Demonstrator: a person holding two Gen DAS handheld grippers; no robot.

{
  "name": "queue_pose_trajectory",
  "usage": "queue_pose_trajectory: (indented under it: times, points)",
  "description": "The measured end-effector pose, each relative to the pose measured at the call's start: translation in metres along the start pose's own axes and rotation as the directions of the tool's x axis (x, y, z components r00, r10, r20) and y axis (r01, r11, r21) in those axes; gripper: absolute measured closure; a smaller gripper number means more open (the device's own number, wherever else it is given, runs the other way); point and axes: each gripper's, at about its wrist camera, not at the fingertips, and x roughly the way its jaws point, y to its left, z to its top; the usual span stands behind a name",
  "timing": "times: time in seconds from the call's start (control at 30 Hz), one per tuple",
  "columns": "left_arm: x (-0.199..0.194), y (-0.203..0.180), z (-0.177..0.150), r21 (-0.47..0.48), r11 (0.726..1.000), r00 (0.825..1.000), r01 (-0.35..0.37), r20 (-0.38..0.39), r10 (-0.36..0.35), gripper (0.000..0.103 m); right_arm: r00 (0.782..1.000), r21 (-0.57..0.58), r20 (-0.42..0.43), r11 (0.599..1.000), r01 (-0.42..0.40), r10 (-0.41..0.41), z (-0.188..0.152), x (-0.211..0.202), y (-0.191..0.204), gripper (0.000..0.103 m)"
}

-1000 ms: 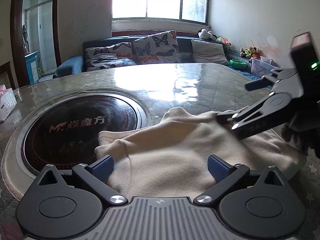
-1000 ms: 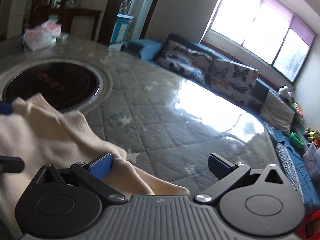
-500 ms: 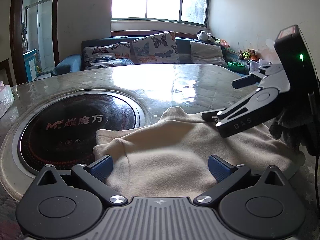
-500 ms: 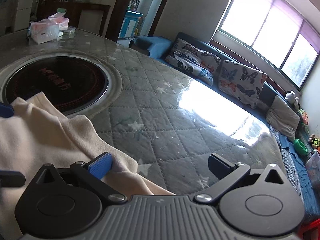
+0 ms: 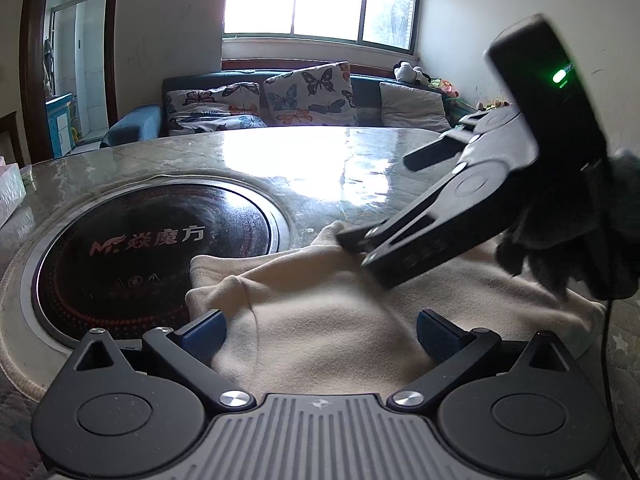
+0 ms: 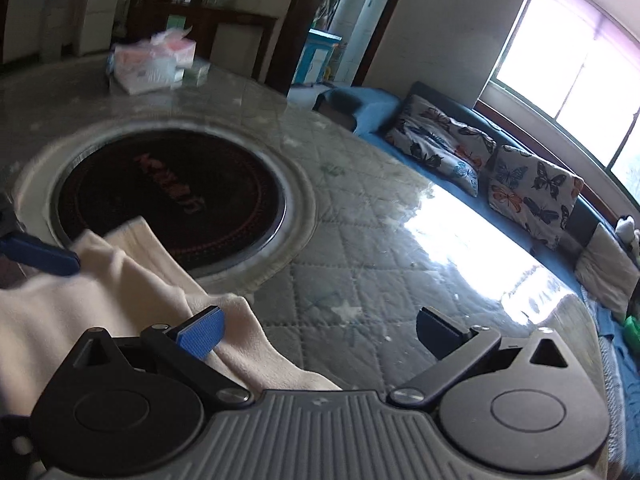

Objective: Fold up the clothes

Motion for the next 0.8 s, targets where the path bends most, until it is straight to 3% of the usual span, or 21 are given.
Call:
queue_pose_trajectory:
  times: [0.37, 0.57, 0.8]
  points:
    - [-0.001, -0.001, 0.001, -0.002, 1.000, 1.000, 0.001, -0.001, -0.001, 0.000, 1.000, 0.055, 0.019, 0.998, 0.021, -0.022, -0.005, -0.021, -0.014, 0.000]
    - [-0.001, 0.000, 0.001, -0.002, 1.000, 1.000, 0.001, -0.001, -0.001, 0.000, 0.998, 0.129, 0.000, 0.989, 0.069, -0.070, -0.030, -0.054, -0.027, 0.000]
    - [-0.001, -0.001, 0.001, 0.001, 1.000, 1.000, 0.000, -0.002, 0.000, 0.000, 0.999, 0.234, 0.002, 0.971, 0.051, -0.053, -0.066, -0.101, -0.025, 0.000]
